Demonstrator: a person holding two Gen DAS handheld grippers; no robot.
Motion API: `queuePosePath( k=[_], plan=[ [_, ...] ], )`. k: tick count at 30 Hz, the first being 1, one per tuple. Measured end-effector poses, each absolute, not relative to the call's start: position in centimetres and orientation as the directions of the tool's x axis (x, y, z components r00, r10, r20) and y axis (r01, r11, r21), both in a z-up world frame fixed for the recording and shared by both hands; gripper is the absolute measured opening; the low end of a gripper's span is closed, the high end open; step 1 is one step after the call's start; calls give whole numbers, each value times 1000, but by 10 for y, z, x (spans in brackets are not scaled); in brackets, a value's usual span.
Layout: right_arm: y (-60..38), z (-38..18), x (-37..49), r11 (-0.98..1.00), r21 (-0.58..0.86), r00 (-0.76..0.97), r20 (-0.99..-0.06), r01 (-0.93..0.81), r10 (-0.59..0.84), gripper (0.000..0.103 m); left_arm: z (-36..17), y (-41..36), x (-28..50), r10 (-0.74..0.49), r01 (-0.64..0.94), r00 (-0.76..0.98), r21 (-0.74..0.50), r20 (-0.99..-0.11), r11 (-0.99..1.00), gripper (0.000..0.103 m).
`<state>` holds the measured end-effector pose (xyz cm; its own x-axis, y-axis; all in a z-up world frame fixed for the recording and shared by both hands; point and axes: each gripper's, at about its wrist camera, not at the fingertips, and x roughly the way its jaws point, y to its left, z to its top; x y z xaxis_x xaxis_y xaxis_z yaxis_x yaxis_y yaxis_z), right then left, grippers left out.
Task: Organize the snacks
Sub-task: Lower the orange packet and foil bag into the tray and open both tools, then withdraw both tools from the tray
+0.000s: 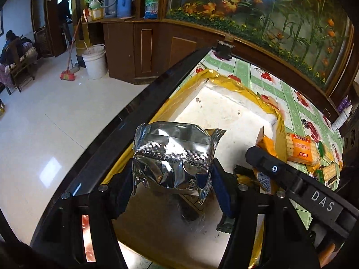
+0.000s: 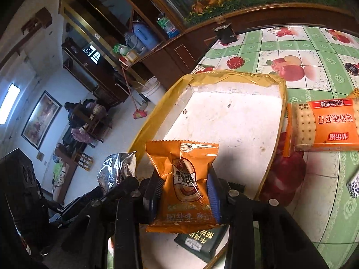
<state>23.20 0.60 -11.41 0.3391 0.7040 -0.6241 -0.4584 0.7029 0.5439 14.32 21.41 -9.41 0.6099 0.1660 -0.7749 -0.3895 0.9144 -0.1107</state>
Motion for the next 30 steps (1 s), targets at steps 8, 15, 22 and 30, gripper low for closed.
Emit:
queuePosePath(
  k=[8,15,22,30],
  plan=[
    [-9,-112,230,727,537,368,-631,-428,683,62,-86,212,133,240,-445,598,-68,-765,893,74],
    [-42,-85,213,679,638,439,-525,-363,729,75,-54,207,73,197,-499,745,-337,-638,798,74],
    [-106,-23,158,722,604,717,-333,-337,613,93,-46,159,-1,128,-346,925,-651,-359,676,74],
    [-170,5,107,826,560,922,-284,-61,261,99,-20,104,-1,-68,-194,923,-611,-378,767,73]
  ],
)
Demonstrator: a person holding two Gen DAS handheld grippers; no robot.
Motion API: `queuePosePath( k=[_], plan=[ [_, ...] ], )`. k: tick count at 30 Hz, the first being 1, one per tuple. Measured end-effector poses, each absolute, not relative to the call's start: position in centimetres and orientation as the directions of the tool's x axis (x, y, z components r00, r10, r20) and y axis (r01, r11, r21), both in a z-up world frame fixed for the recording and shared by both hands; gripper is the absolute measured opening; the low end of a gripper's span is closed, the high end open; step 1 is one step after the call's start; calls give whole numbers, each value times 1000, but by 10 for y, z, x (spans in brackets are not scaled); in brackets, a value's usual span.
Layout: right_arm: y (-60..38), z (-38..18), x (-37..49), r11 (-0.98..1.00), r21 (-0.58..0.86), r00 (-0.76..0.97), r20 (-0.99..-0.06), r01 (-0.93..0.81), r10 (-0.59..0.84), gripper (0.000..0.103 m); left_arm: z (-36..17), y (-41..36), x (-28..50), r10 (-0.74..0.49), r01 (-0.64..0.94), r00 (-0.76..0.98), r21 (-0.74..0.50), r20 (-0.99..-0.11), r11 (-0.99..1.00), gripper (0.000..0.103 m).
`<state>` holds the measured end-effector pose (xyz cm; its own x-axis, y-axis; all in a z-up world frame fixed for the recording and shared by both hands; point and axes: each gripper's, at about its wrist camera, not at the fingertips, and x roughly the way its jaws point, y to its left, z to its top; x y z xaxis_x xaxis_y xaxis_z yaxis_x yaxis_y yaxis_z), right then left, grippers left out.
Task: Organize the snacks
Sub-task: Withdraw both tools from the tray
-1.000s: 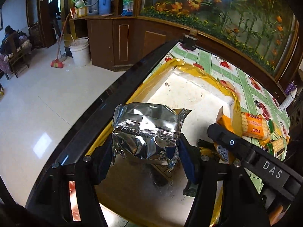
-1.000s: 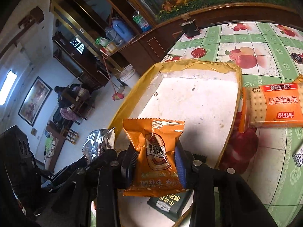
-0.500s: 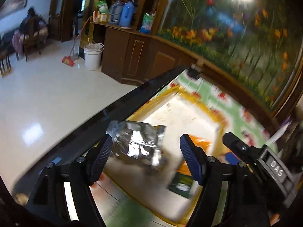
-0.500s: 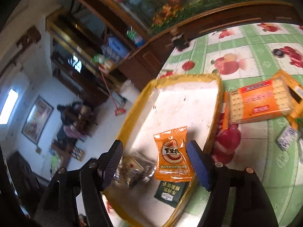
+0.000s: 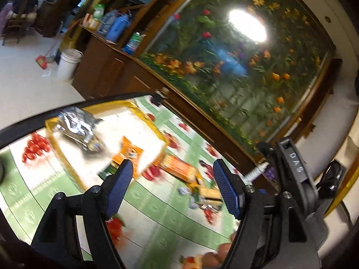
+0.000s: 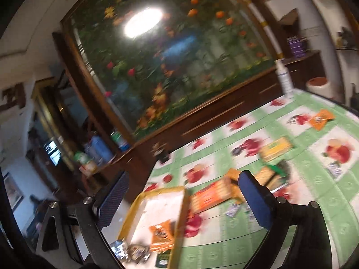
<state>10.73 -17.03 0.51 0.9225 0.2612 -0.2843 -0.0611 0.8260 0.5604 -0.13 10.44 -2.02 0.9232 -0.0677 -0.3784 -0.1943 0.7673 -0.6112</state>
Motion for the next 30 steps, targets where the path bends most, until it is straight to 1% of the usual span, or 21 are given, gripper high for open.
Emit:
queuePosePath(
  k=[1,2,3,5,7,10,11,13,15,17,20,21,23,25,27,28,30],
  plan=[
    [-177,2,102,806,591,928,-284,-28,240,102,-17,98,-2,-95,-168,924,-617,-369,769,74],
    [-184,-1,97,785,619,931,-267,-32,249,103,-14,93,-2,-114,-143,926,-614,-360,776,73],
    [-191,-2,92,776,630,939,-248,-31,239,103,-11,85,-4,-117,-131,928,-601,-355,789,73],
    [-203,-4,86,769,639,947,-256,13,196,103,-7,74,-10,-118,-116,933,-595,-341,795,73],
    [-213,-8,81,740,672,951,-220,-12,215,103,-7,65,-14,-151,-87,932,-607,-331,790,73],
    [-226,-12,74,759,651,947,-245,4,206,103,-5,45,-14,-201,-42,914,-574,-352,818,74],
    [-232,-14,76,768,639,934,-289,25,210,103,-3,40,-12,-227,-19,902,-557,-368,831,74],
    [-250,-15,87,781,624,888,-358,-1,287,103,0,38,-13,-236,4,890,-511,-390,860,74],
    [-271,-18,92,795,607,849,-411,-17,332,103,1,45,-14,-210,0,894,-469,-396,883,74],
    [-296,-23,96,780,622,803,-427,-74,416,103,-1,51,-13,-161,-34,892,-417,-423,908,74],
    [-320,-22,94,855,513,769,-517,-72,375,102,-8,65,3,-139,-42,860,-340,-492,940,74],
    [-326,-20,95,863,494,748,-533,-105,395,102,-11,67,10,-138,-30,841,-300,-524,954,74],
    [-338,-10,94,860,478,719,-532,-181,447,102,-19,69,29,-145,-9,785,-246,-603,969,74],
    [-344,3,93,898,382,728,-548,-220,412,102,-26,69,44,-172,18,742,-237,-648,971,74],
    [-342,7,94,935,285,752,-564,-211,341,102,-31,66,56,-167,21,741,-226,-651,974,74],
    [-341,2,98,942,271,750,-578,-196,322,102,-34,62,61,-155,25,743,-204,-652,979,74],
    [-341,-14,104,931,315,731,-589,-187,346,102,-38,52,69,-133,40,742,-154,-658,987,74]
  ],
)
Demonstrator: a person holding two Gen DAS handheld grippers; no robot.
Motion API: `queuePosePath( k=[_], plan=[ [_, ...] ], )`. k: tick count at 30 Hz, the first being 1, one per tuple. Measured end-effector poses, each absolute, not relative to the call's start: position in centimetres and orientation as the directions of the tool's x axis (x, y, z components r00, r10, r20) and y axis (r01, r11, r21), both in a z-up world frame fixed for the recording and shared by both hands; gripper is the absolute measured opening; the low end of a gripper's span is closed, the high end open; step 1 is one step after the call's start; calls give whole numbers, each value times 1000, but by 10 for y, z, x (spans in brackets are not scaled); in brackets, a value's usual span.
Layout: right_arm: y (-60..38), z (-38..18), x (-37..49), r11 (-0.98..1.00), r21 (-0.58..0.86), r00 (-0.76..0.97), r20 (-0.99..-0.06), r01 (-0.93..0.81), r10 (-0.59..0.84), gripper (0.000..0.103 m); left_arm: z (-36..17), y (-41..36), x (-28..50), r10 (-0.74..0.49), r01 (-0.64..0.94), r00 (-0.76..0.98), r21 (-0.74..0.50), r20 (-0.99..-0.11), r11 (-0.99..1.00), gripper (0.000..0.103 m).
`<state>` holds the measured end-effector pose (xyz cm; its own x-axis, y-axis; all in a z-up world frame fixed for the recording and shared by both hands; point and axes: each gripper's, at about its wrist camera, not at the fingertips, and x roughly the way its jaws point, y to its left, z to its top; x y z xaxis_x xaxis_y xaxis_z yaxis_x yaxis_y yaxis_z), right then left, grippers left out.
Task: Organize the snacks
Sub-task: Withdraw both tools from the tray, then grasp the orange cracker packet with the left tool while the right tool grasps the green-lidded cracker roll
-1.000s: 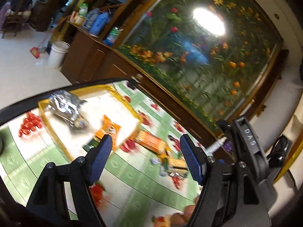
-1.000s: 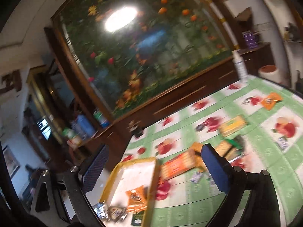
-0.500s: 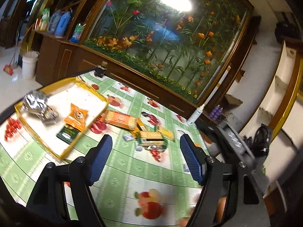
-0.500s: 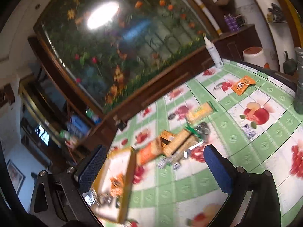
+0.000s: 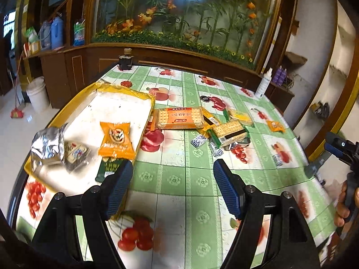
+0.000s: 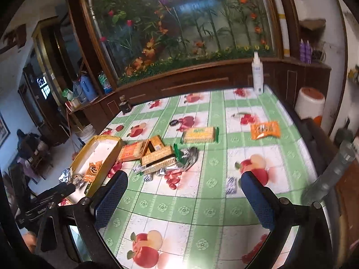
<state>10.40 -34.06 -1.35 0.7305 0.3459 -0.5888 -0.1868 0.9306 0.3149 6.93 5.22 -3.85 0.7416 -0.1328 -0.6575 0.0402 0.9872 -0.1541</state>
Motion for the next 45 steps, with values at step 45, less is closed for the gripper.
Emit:
queuePosePath(
  k=[45],
  plan=[
    [-229,-122,260,900,174,428,-833,-399,351,84,-104,-35,250,-197,569,420,88,-886,817,83]
  ],
)
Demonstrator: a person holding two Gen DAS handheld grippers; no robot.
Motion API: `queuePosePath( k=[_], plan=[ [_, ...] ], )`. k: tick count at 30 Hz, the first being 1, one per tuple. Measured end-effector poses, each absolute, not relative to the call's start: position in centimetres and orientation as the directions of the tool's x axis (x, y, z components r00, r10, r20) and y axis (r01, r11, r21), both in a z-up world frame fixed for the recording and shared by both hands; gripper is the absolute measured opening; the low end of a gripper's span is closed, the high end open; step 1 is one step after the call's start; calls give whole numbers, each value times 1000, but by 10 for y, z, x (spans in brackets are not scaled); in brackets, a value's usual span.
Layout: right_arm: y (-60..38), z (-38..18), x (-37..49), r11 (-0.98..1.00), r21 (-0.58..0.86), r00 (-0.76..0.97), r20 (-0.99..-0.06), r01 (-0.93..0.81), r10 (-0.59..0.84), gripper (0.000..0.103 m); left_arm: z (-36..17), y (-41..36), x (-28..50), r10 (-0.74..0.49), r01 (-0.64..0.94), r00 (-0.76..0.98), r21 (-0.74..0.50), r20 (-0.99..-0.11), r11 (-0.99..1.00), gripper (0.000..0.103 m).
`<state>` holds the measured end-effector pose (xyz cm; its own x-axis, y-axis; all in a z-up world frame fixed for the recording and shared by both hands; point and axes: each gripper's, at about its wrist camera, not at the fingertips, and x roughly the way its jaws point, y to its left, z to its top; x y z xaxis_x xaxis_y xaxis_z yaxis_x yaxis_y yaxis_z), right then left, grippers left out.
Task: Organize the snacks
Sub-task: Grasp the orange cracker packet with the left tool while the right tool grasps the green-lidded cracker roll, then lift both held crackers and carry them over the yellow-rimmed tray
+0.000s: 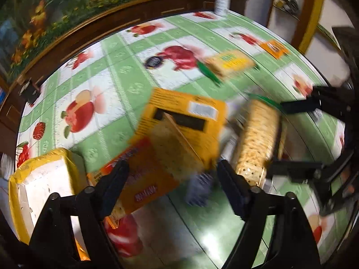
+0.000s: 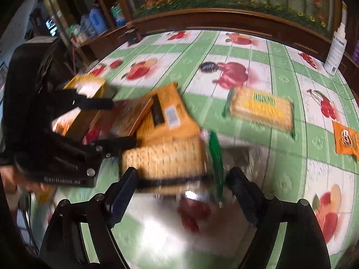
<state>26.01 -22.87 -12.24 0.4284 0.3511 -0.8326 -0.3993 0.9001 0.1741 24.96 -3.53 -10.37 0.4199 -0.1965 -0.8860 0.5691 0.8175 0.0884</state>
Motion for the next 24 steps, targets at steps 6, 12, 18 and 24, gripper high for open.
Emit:
queuePosePath(
  k=[6,12,18,24],
  plan=[
    [-261,-117,206,904,100,444,-845,-415,297,85,-102,-49,186,-309,678,272,-46,-911,734,86],
    [-267,-101,195,940,163,512,-803,-301,303,85,-96,-48,179,-158,587,373,101,-914,803,86],
    [-230,-121,210,952,162,489,-828,-259,274,76,-120,-26,193,-98,378,333,38,-938,925,83],
    [-224,-141,218,964,122,467,-856,-234,222,57,-131,-15,183,-103,277,386,8,-917,961,84]
  ],
)
